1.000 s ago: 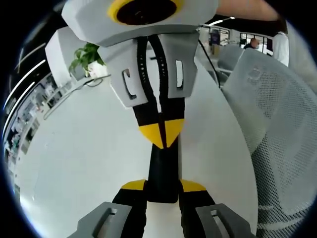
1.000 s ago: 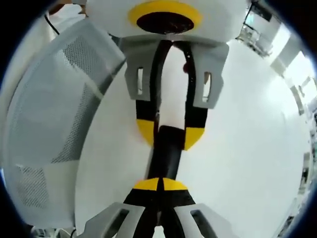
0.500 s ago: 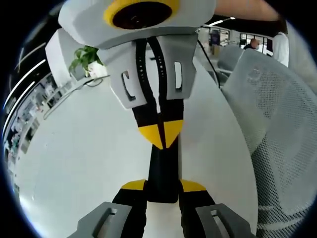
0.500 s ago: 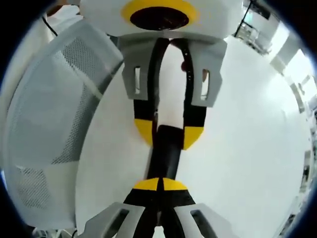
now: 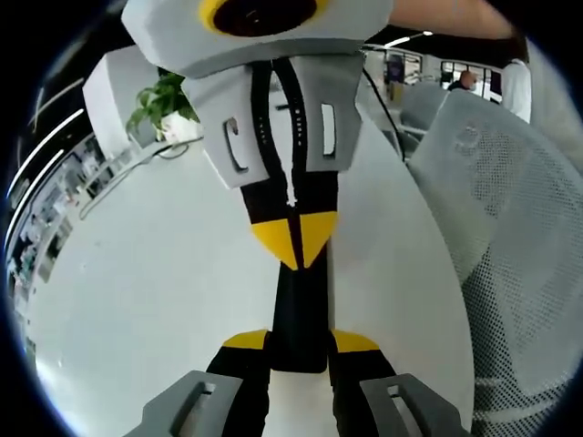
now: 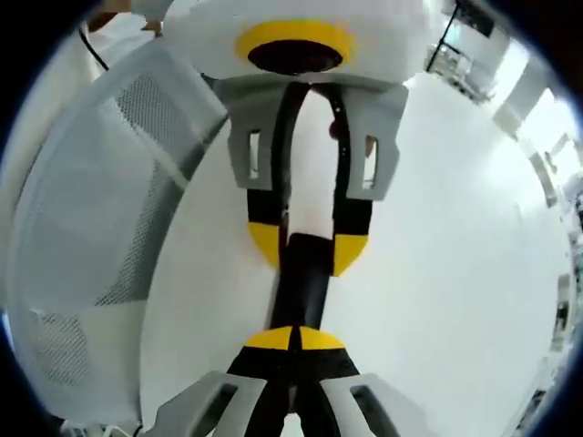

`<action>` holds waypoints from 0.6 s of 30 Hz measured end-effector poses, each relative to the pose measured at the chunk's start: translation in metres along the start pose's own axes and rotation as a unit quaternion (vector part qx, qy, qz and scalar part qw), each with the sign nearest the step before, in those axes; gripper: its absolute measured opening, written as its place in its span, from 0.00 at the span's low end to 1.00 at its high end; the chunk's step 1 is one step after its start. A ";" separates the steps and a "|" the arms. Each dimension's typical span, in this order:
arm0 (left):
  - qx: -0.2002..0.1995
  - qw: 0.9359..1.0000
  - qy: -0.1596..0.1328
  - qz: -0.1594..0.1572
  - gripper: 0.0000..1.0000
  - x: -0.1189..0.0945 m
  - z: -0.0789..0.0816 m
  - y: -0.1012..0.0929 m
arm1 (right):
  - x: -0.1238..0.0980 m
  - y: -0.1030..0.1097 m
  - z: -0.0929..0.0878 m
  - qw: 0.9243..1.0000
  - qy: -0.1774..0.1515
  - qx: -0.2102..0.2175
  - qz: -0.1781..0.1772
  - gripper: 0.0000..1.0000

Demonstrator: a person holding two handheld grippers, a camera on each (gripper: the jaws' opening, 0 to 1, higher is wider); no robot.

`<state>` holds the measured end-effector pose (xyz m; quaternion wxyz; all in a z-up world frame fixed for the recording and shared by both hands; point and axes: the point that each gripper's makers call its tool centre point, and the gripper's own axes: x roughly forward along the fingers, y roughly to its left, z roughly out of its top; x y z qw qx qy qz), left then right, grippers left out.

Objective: Press the specified remote control buttons in sequence, fully releasing each button before pressing the next.

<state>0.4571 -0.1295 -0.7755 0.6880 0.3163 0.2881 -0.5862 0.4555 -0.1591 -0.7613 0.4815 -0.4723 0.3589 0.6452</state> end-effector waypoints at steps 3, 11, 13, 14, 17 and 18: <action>0.000 1.000 0.000 0.000 0.24 0.000 0.000 0.000 | -0.003 -0.002 0.001 1.000 -0.004 0.001 -0.004 0.00; 0.000 1.000 0.001 0.000 0.24 0.000 -0.001 -0.001 | -0.002 0.000 -0.002 1.000 -0.001 0.003 -0.004 0.00; 0.000 1.000 0.001 0.000 0.24 0.000 -0.001 -0.001 | -0.002 -0.001 -0.002 1.000 -0.001 0.003 -0.005 0.00; 0.000 1.000 0.001 0.000 0.24 0.000 -0.001 -0.001 | -0.002 -0.001 -0.001 1.000 -0.002 0.003 -0.005 0.00; 0.000 1.000 0.002 0.000 0.24 0.000 -0.001 -0.001 | -0.002 0.000 -0.001 1.000 -0.003 0.003 -0.005 0.00; 0.001 1.000 0.002 0.000 0.24 0.000 -0.001 -0.001 | -0.002 0.000 -0.001 1.000 -0.003 0.003 -0.005 0.00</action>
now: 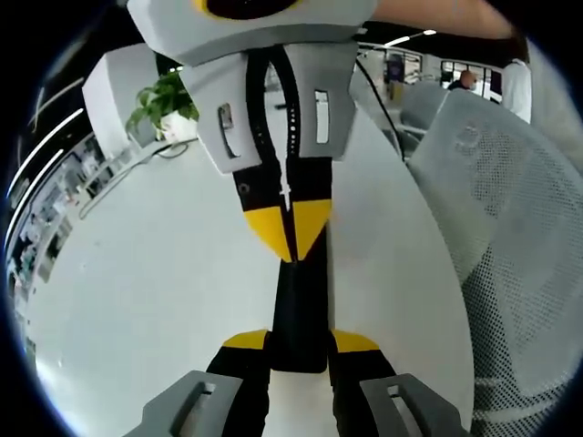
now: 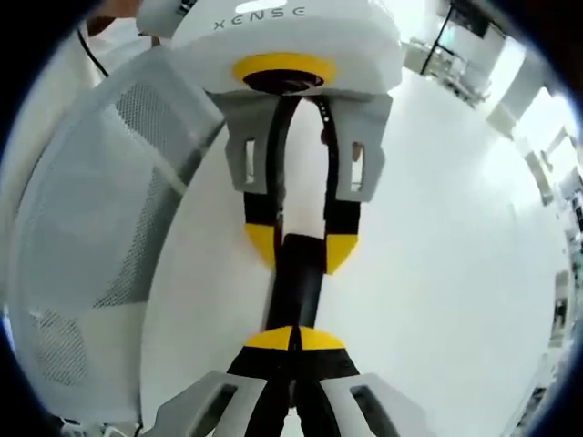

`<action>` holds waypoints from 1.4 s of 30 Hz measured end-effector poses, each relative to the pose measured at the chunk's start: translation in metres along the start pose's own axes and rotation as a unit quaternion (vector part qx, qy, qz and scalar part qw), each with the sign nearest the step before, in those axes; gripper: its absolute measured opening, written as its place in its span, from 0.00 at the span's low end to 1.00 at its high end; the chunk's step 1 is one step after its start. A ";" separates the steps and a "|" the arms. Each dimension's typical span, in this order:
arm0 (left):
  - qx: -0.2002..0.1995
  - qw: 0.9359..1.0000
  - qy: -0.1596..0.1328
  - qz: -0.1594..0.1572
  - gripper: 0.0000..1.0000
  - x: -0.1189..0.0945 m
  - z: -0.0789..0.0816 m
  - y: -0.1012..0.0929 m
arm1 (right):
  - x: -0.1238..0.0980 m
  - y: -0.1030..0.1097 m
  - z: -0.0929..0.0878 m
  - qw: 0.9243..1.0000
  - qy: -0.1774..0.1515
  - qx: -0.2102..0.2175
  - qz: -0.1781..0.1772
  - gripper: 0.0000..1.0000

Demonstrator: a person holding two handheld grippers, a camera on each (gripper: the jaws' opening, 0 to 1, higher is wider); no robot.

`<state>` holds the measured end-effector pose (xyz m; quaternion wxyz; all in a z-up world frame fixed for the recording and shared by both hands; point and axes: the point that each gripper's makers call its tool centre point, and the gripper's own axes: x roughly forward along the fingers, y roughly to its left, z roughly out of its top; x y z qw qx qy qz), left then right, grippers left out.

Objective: Press the specified remote control buttons in sequence, fully releasing each button before pressing the next.

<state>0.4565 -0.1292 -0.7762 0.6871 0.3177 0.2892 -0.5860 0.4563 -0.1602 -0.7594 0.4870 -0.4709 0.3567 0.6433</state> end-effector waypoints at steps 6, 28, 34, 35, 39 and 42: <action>0.000 1.000 0.000 0.000 0.24 0.000 0.000 0.000 | 0.001 0.001 -0.002 1.000 0.002 0.000 0.000 0.00; -0.002 1.000 -0.004 0.001 0.24 0.000 0.000 0.000 | 0.011 0.000 0.012 1.000 -0.007 -0.009 0.004 0.00; -0.002 1.000 -0.004 0.001 0.24 0.000 0.000 0.000 | 0.014 0.000 0.013 1.000 -0.006 -0.011 0.006 0.00; -0.002 1.000 -0.004 0.001 0.24 0.000 0.000 0.000 | 0.014 0.000 0.013 1.000 -0.006 -0.012 0.007 0.00; -0.002 1.000 -0.005 0.000 0.24 0.000 0.000 0.000 | 0.016 0.001 0.012 1.000 -0.002 -0.015 0.009 0.00; -0.002 1.000 -0.005 0.000 0.24 0.000 0.000 0.000 | 0.016 0.000 0.012 1.000 -0.001 -0.018 0.009 0.00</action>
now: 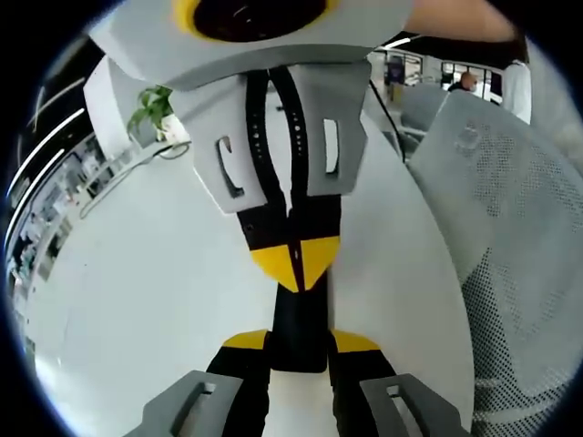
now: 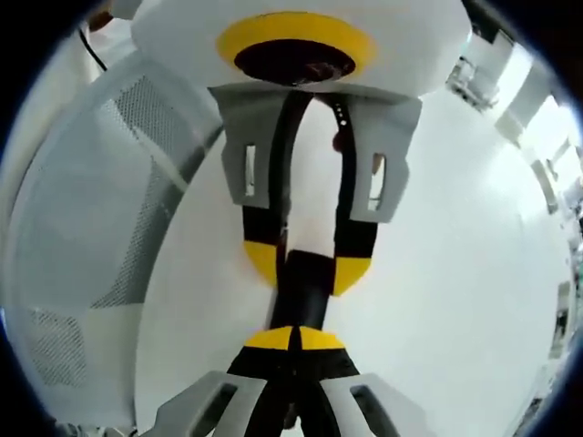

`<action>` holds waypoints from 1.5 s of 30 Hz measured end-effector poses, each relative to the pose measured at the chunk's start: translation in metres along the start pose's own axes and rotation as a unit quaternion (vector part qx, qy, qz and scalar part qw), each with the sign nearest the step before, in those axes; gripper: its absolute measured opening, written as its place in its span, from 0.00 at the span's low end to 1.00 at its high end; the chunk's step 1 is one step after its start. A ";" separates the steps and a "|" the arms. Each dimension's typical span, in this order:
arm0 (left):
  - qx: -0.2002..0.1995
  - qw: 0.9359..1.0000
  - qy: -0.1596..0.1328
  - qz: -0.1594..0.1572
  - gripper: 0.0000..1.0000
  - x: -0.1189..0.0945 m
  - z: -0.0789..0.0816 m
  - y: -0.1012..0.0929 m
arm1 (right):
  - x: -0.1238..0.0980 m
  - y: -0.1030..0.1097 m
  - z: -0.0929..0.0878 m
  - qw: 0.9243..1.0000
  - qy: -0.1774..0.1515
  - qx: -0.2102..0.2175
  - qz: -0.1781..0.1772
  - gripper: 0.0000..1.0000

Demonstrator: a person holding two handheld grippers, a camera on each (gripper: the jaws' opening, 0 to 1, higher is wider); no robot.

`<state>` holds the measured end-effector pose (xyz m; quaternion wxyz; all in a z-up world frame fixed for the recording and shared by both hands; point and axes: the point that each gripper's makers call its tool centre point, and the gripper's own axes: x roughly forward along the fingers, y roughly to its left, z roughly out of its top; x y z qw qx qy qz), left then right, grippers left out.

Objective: Press the specified remote control buttons in sequence, fully releasing each button before pressing the next.

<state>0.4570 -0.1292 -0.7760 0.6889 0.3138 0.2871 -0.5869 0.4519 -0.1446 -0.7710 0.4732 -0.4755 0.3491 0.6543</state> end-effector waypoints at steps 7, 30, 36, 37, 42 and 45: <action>-0.001 1.000 0.001 -0.002 0.24 0.000 0.000 0.000 | 0.000 0.000 0.000 1.000 -0.002 0.003 0.000 0.00; -0.001 1.000 0.002 -0.002 0.24 0.000 0.000 0.000 | -0.010 -0.001 0.001 0.999 -0.025 0.028 -0.010 0.05; -0.001 1.000 0.003 -0.001 0.24 0.000 0.000 0.000 | -0.012 -0.001 -0.004 0.999 -0.022 0.030 -0.013 0.05; -0.001 1.000 0.003 -0.001 0.24 0.000 0.001 0.000 | -0.013 -0.001 -0.004 0.999 -0.023 0.033 -0.013 0.06; -0.001 1.000 0.003 -0.001 0.24 0.000 0.001 0.000 | -0.017 0.001 -0.005 0.999 -0.030 0.039 -0.014 0.10; 0.000 1.000 0.004 -0.001 0.24 0.000 0.001 0.000 | -0.019 0.001 -0.008 0.999 -0.029 0.041 -0.017 0.10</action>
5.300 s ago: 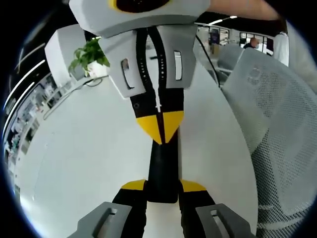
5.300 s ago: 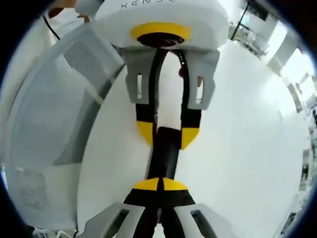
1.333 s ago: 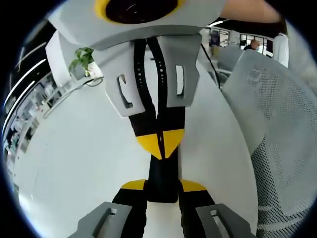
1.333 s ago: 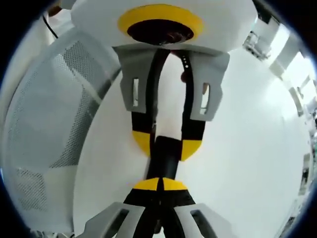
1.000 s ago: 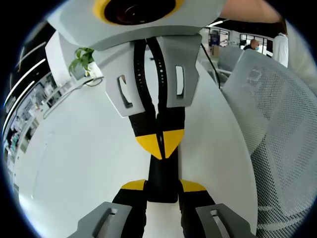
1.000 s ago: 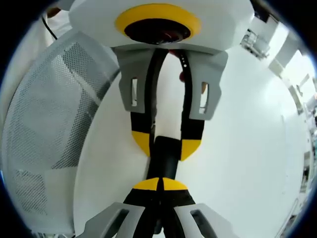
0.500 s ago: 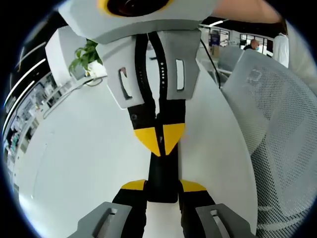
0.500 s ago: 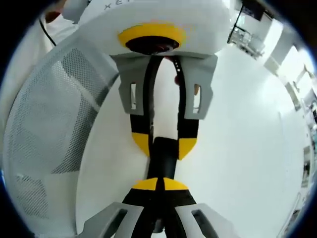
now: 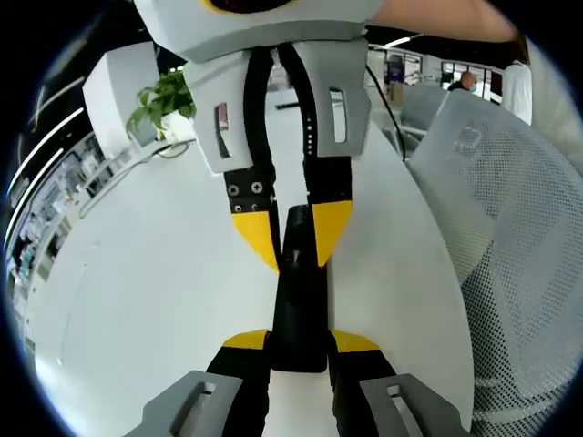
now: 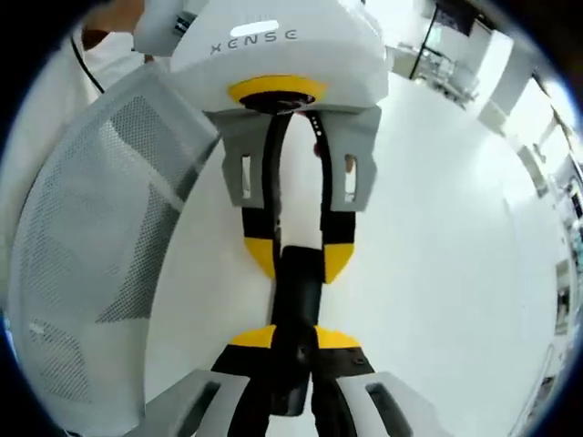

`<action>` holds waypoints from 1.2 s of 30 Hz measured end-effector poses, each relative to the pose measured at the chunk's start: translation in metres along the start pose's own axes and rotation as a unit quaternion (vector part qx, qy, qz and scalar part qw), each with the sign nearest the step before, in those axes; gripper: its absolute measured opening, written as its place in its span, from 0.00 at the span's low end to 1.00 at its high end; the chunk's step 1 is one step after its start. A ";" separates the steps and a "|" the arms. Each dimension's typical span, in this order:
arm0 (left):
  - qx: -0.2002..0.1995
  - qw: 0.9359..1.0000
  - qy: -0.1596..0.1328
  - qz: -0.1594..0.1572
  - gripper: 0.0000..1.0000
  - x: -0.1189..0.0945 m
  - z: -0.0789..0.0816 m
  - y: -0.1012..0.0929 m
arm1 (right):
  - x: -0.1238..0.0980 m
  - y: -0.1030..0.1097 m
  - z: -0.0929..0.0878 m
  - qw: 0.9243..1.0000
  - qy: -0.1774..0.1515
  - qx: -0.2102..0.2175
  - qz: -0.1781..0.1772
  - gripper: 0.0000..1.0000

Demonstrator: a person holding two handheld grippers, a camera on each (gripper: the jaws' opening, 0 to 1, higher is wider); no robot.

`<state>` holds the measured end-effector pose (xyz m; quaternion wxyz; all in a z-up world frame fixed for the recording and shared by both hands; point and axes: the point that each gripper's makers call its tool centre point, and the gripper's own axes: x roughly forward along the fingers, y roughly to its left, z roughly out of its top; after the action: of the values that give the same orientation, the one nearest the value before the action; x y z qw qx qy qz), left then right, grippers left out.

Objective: Press the specified remote control buttons in sequence, fully releasing each button before pressing the next.

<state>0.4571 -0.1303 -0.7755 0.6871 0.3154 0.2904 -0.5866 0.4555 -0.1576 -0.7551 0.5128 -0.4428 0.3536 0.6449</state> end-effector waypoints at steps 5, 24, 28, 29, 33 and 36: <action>0.000 1.000 0.000 0.000 0.24 0.000 0.000 0.000 | -0.004 0.000 -0.006 1.000 -0.001 0.010 -0.003 0.13; 0.001 1.000 0.003 -0.002 0.24 0.000 0.000 0.000 | -0.012 0.004 -0.027 0.999 0.005 0.035 -0.005 0.18; 0.002 1.000 0.004 -0.003 0.24 0.000 0.000 0.000 | -0.011 0.004 -0.029 0.999 0.006 0.039 -0.005 0.19; 0.002 1.000 0.003 -0.003 0.24 0.000 0.000 0.000 | -0.011 0.005 -0.029 0.999 0.006 0.040 -0.004 0.19; 0.002 1.000 0.004 -0.003 0.24 0.000 -0.001 0.000 | -0.011 0.005 -0.029 0.999 0.005 0.040 -0.004 0.19; 0.002 1.000 0.004 -0.002 0.24 0.000 0.000 0.000 | -0.011 0.005 -0.030 0.999 0.007 0.040 -0.005 0.19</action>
<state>0.4572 -0.1301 -0.7759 0.6839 0.3183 0.2926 -0.5877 0.4573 -0.1897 -0.7557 0.5310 -0.4277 0.3805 0.6247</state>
